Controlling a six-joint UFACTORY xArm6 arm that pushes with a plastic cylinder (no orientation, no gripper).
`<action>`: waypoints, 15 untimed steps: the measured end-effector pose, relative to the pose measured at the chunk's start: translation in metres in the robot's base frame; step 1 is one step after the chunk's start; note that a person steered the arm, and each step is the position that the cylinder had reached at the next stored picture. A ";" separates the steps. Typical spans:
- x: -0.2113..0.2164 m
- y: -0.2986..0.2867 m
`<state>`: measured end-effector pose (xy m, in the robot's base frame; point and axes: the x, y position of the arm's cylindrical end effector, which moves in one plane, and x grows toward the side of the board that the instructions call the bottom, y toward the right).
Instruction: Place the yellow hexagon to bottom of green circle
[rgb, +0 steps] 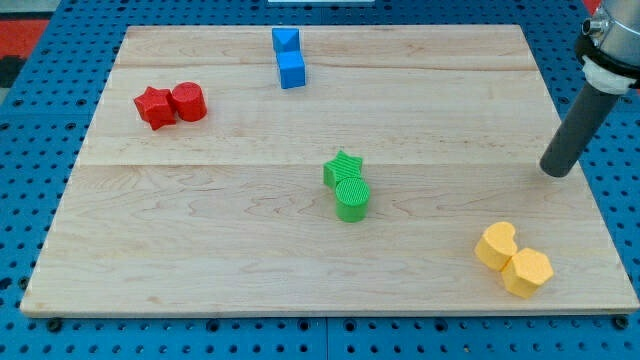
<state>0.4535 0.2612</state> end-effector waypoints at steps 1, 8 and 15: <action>0.000 0.000; 0.153 -0.038; 0.109 -0.086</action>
<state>0.5625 0.1756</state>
